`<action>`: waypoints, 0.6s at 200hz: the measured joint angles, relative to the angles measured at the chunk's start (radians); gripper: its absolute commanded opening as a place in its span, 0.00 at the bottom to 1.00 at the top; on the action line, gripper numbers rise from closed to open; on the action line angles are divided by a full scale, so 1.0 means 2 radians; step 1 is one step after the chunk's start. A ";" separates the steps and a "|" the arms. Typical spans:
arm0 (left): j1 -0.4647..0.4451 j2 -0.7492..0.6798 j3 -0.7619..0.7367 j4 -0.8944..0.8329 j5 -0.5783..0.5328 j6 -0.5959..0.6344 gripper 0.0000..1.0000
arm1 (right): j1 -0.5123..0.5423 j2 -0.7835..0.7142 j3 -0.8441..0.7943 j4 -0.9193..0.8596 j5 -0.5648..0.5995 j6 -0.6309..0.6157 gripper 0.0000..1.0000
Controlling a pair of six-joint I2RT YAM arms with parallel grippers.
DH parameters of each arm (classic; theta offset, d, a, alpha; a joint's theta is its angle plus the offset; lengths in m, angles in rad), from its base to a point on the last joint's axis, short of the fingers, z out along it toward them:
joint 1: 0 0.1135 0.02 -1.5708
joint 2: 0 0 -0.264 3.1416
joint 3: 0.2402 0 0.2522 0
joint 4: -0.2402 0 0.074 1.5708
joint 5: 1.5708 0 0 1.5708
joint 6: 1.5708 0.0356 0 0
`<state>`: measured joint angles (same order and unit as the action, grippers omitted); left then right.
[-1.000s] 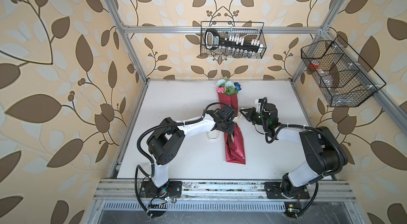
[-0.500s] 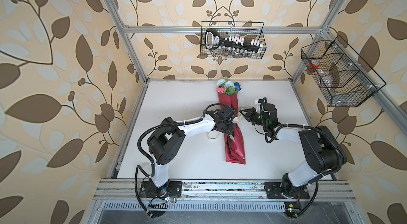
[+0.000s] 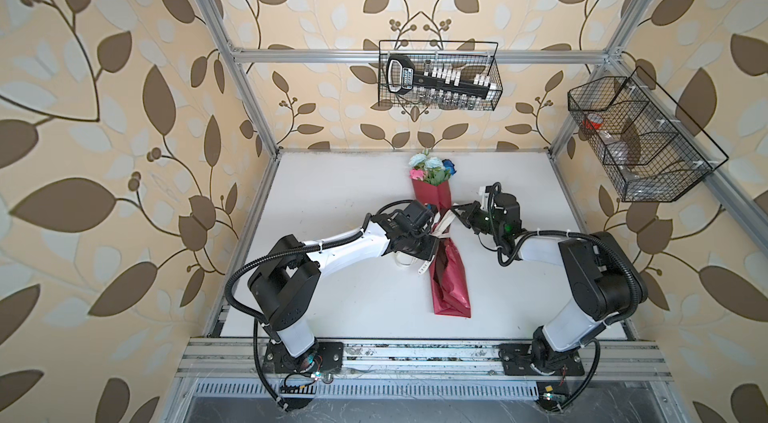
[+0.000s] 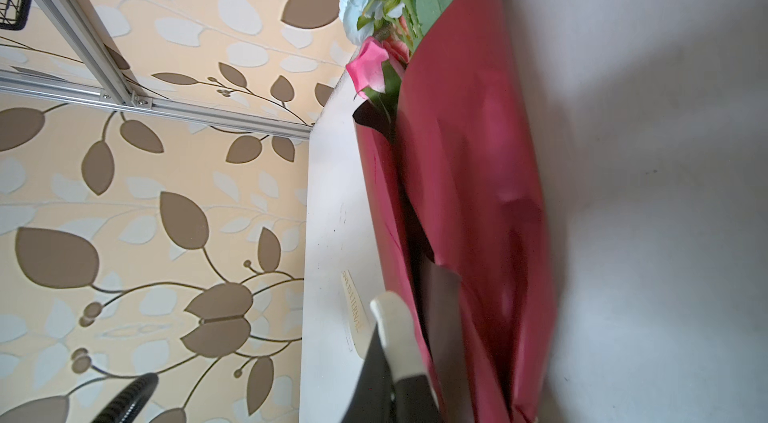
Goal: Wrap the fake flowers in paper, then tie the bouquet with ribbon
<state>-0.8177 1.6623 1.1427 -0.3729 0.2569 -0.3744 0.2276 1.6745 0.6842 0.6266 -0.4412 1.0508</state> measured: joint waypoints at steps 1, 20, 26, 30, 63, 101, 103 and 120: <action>0.000 0.000 -0.001 0.000 0.000 0.000 0.00 | 0.000 0.000 0.000 0.000 0.000 0.000 0.00; -0.001 -0.006 -0.016 0.001 0.017 -0.009 0.00 | 0.001 0.002 0.003 0.000 0.000 0.000 0.00; -0.001 -0.007 -0.019 0.003 0.021 -0.011 0.00 | 0.002 0.002 0.004 0.000 0.000 0.000 0.00; -0.001 -0.007 -0.020 0.004 0.024 -0.012 0.00 | 0.003 0.002 0.004 0.000 0.000 0.000 0.00; -0.001 -0.007 -0.027 0.013 0.039 -0.019 0.51 | 0.007 0.002 0.004 0.003 0.000 0.000 0.00; -0.001 -0.008 -0.027 0.015 0.033 -0.020 0.51 | 0.007 0.002 0.004 0.003 0.000 0.000 0.00; -0.001 -0.008 -0.027 0.015 0.032 -0.019 0.51 | 0.007 0.002 0.004 0.003 0.000 0.000 0.00; 0.003 -0.018 -0.027 0.007 0.008 -0.007 0.53 | 0.007 0.002 0.004 0.003 0.000 0.000 0.00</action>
<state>-0.8124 1.6272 1.0897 -0.3584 0.2726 -0.3882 0.2413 1.6779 0.6914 0.6323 -0.4419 1.0512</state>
